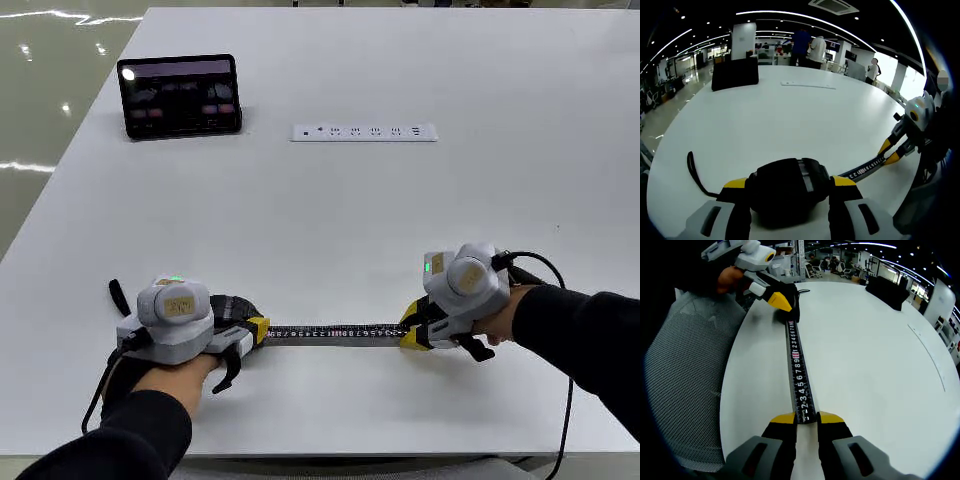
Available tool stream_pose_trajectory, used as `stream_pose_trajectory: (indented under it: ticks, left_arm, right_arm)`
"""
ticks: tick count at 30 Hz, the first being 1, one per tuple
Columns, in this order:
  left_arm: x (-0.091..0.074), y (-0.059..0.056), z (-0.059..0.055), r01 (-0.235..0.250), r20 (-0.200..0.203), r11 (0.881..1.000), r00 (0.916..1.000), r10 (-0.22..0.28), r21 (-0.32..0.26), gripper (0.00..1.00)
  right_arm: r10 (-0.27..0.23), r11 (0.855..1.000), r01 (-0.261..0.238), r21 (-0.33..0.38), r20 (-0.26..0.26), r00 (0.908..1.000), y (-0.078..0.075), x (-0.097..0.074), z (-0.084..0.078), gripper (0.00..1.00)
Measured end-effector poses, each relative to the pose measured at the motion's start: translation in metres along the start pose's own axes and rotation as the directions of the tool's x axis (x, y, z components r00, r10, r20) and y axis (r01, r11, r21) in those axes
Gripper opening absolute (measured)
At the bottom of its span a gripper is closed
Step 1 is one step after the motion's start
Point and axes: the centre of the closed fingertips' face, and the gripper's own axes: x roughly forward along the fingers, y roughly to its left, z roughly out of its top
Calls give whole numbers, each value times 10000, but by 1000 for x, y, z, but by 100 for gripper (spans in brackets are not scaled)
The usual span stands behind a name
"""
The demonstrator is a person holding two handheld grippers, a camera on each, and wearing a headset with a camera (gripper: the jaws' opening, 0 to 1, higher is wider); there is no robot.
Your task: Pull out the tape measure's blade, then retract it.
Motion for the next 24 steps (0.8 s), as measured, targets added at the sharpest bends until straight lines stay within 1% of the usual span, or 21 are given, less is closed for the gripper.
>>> stream_pose_trajectory:
  ticks: [16,24]
  left_arm:
    - [0,0,0,13,2,10000,10000,-13,-13,58]
    - [0,0,1,30,28,10000,10000,-30,-28,58]
  right_arm:
    - [15,10000,-15,8,171,9999,0,6,9,11]
    - [41,9999,-37,-155,291,9996,1,8,12,11]
